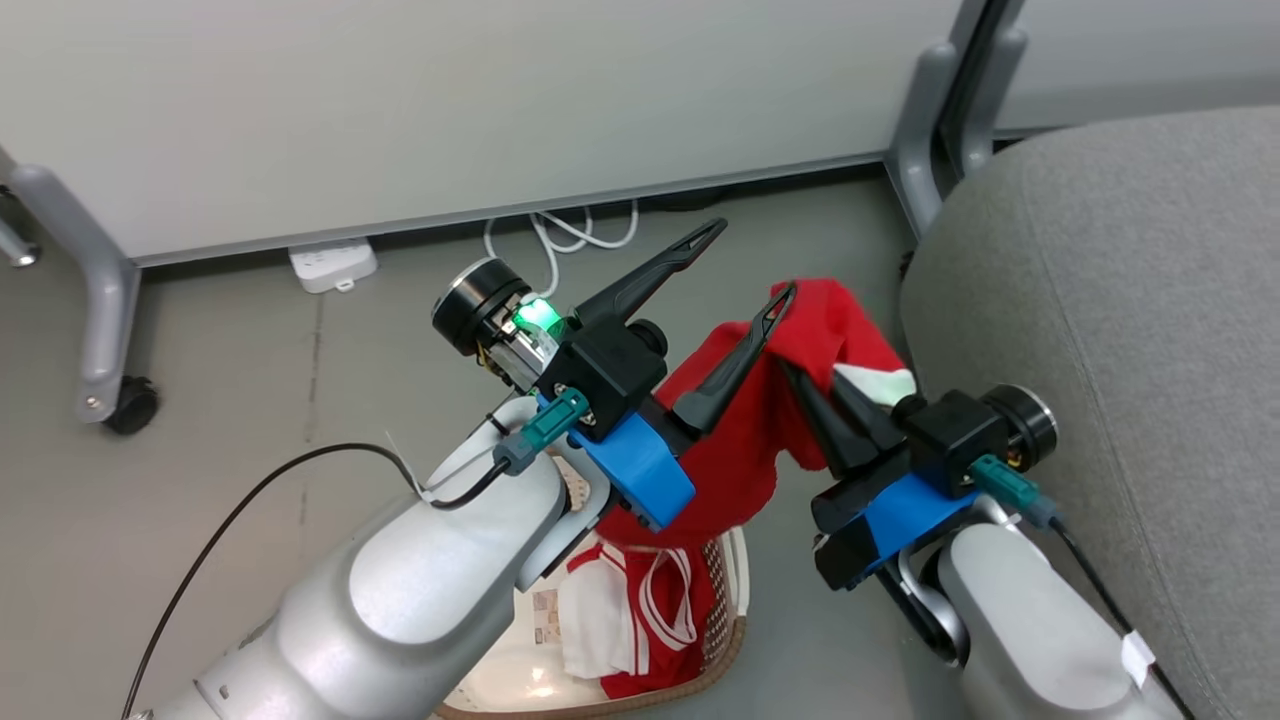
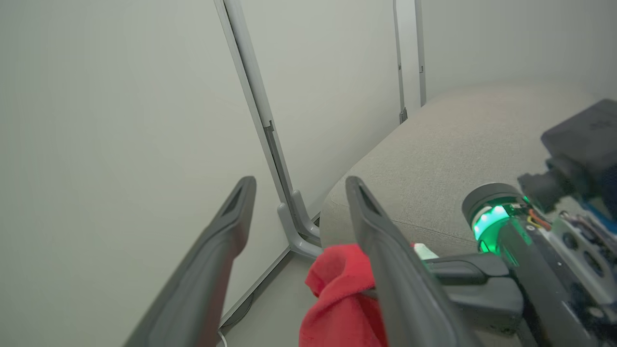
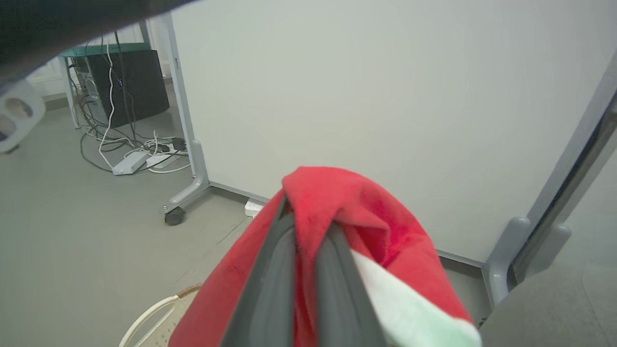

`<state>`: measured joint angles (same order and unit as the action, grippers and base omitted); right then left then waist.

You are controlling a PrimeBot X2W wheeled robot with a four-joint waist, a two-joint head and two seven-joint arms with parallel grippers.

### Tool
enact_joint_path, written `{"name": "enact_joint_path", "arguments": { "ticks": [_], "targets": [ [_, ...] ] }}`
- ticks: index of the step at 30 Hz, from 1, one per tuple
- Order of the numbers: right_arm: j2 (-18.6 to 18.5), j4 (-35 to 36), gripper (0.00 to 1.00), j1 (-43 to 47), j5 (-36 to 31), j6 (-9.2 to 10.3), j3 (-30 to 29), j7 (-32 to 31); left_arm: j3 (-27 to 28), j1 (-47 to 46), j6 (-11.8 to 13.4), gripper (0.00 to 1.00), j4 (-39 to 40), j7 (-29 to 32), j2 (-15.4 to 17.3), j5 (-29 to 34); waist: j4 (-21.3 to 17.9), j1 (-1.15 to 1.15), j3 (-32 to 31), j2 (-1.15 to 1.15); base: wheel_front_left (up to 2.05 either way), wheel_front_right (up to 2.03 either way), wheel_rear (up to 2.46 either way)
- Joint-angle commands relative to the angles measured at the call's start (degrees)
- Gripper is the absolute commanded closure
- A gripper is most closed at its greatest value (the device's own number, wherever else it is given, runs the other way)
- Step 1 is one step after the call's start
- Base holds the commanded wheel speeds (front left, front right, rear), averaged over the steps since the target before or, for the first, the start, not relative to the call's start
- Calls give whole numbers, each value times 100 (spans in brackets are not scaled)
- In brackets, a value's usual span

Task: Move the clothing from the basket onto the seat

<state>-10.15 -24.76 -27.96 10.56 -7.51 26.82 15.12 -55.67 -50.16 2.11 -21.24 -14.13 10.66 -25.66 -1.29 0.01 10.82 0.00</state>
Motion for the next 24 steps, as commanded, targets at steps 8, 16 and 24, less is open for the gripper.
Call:
{"name": "enact_joint_path", "arguments": {
  "ticks": [8,16,24],
  "targets": [
    [124,343,100,52,-110,4,-720,5,-82,-150,-55,0,-45,6,1,38,-647,-1,465,0,0,0,0],
    [241,655,100,162,-208,4,-1432,5,-251,-184,-136,0,-129,29,-79,82,-1193,-1,783,0,0,0,0],
    [373,911,100,315,-242,4,-2123,5,-414,-239,-222,0,-227,63,-130,115,-1689,-1,1017,0,0,0,0]
  ]
}}
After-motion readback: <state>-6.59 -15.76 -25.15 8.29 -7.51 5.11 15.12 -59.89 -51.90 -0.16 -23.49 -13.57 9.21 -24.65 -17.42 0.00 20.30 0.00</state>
